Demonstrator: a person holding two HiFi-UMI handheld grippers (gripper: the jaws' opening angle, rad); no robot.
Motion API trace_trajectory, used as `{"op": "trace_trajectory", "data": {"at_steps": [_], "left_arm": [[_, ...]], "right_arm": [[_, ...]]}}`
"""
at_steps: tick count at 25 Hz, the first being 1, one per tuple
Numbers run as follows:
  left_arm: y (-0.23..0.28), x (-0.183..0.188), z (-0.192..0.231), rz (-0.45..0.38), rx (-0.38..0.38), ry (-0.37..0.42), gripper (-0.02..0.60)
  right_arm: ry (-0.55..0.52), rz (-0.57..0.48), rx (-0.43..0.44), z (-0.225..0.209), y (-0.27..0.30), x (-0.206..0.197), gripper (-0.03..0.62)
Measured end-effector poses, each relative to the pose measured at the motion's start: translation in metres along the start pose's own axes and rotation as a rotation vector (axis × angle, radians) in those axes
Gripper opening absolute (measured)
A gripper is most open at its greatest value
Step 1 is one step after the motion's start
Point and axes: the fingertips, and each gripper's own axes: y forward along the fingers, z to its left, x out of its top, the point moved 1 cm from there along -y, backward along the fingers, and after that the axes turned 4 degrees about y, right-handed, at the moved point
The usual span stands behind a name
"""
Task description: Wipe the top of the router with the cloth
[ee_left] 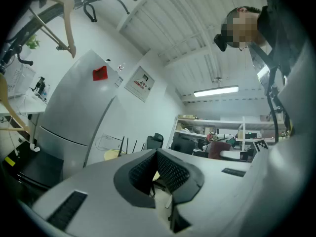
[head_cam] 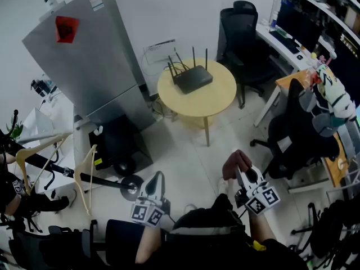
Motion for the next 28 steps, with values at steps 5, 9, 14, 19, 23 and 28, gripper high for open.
{"op": "trace_trajectory", "data": {"at_steps": [5, 9, 14, 19, 23, 28], "left_arm": [[0.054, 0.001, -0.019, 0.002, -0.003, 0.039, -0.006], [0.098, 0.006, -0.025, -0.015, 0.044, 0.068, -0.006], [0.158, 0.013, -0.037, -0.039, 0.086, 0.103, -0.006], [0.211, 0.014, -0.051, -0.067, 0.139, 0.123, -0.006], [0.244, 0.018, -0.064, -0.073, 0.151, 0.152, -0.006], [0.268, 0.01, -0.062, -0.046, 0.162, 0.154, -0.006]], "right_arm": [[-0.036, 0.022, 0.052, -0.041, 0.026, 0.018, 0.061], [-0.008, 0.021, 0.099, -0.088, 0.059, 0.042, 0.061], [-0.055, 0.087, 0.156, -0.142, 0.099, 0.073, 0.063], [-0.076, 0.117, 0.22, -0.182, 0.123, 0.103, 0.063], [-0.08, 0.124, 0.26, -0.201, 0.136, 0.115, 0.061], [-0.072, 0.178, 0.218, -0.227, 0.159, 0.102, 0.063]]}}
